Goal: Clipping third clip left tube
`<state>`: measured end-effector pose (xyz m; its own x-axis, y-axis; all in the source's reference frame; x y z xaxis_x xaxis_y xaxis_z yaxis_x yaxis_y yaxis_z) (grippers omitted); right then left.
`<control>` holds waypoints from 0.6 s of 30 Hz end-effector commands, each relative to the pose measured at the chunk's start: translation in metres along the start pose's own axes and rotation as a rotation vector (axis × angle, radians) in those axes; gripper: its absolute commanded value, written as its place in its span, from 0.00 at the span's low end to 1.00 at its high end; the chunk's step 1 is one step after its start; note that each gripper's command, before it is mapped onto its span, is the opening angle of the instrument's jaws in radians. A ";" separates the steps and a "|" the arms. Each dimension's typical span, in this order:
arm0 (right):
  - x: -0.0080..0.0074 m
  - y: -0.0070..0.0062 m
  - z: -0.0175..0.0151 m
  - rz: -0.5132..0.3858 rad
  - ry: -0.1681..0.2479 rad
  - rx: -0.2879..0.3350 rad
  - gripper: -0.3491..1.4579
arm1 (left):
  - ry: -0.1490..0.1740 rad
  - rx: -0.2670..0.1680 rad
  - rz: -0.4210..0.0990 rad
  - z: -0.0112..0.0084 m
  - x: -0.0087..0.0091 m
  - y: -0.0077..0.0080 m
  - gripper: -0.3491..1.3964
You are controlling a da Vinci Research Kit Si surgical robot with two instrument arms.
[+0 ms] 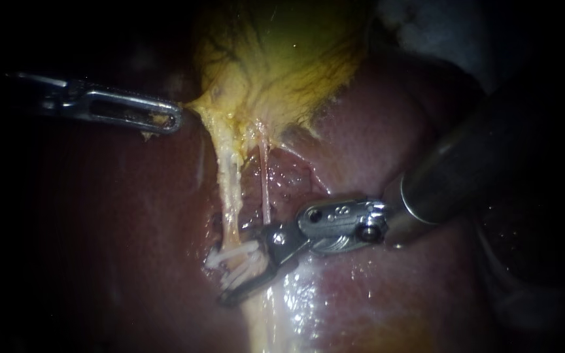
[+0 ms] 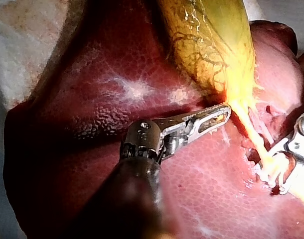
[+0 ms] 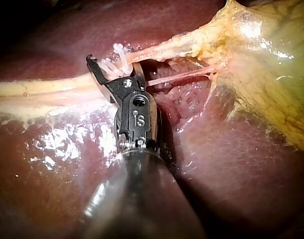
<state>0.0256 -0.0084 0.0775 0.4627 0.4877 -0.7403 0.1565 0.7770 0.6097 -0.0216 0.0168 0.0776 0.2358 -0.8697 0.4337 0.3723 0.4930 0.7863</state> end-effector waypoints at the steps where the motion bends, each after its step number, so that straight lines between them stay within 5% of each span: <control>1: 0.0000 0.0000 -0.0001 -0.001 0.000 0.001 0.48 | 0.000 0.000 0.000 0.0000 0.0000 0.0000 0.00; 10: 0.0009 0.0001 -0.0027 0.010 0.005 0.007 0.48 | 0.000 0.000 0.000 0.0000 0.0000 0.0000 0.00; 18: 0.0020 0.0020 -0.0053 0.087 0.028 0.008 0.47 | 0.000 0.000 0.000 0.0000 0.0000 0.0000 0.00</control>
<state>0.0220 -0.0034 0.0759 0.4435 0.5822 -0.6814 0.1182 0.7157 0.6884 -0.0215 0.0168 0.0776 0.2357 -0.8696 0.4338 0.3726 0.4931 0.7861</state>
